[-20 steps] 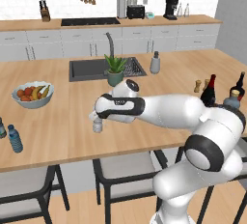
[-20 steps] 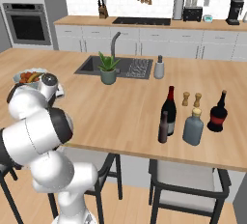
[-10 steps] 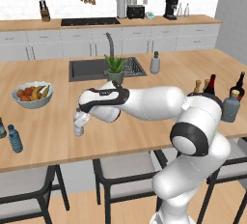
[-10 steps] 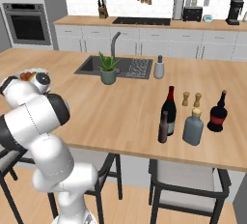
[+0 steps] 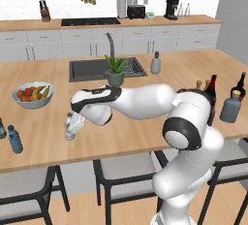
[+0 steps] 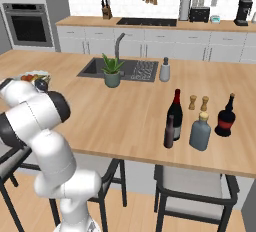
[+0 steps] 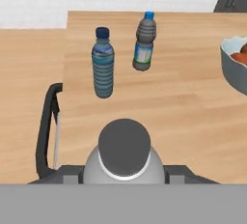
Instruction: Move the plastic bottles in the middle to the plastics group, and the glass bottles in the middle to the glass group.
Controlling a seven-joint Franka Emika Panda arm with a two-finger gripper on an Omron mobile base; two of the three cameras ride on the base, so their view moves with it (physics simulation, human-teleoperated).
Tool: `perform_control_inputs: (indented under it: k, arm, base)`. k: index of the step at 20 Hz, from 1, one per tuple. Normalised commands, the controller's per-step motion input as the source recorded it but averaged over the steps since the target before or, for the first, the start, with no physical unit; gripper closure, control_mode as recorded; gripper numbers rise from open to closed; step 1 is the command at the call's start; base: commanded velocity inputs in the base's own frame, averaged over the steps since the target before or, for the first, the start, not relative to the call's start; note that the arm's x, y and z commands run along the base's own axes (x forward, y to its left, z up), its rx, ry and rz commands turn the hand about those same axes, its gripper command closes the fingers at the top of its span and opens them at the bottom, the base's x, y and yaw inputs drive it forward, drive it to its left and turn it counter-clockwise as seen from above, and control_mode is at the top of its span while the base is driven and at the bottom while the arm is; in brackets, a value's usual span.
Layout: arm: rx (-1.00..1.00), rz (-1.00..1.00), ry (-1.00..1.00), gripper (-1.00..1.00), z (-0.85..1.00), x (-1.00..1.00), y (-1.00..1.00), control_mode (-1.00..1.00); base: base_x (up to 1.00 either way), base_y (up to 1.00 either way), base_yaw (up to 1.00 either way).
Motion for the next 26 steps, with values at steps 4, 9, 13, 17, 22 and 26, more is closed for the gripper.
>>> perform_control_inputs:
  k: [4,9,13,17,22,26]
  arm:
    - [0.0,0.19,0.02,1.0,0.02,0.0,0.76,-1.0]
    - [-0.01,0.2,0.15,1.0,0.15,0.12,0.72,-1.0]
    - [0.0,0.17,0.06,1.0,0.01,0.0,0.46,-1.0]
    - [0.0,0.14,0.0,1.0,0.0,0.09,0.44,-1.0]
    - [0.0,0.12,0.02,1.0,0.0,0.26,0.34,-1.0]
    - [0.0,0.12,0.05,1.0,-0.05,0.17,0.28,-1.0]
  base:
    - [0.0,0.0,0.0]
    - [0.0,0.0,0.0]
    - [0.0,0.0,0.0]
    - [0.0,0.0,0.0]
    - [0.0,0.0,0.0]
    - [0.0,0.0,0.0]
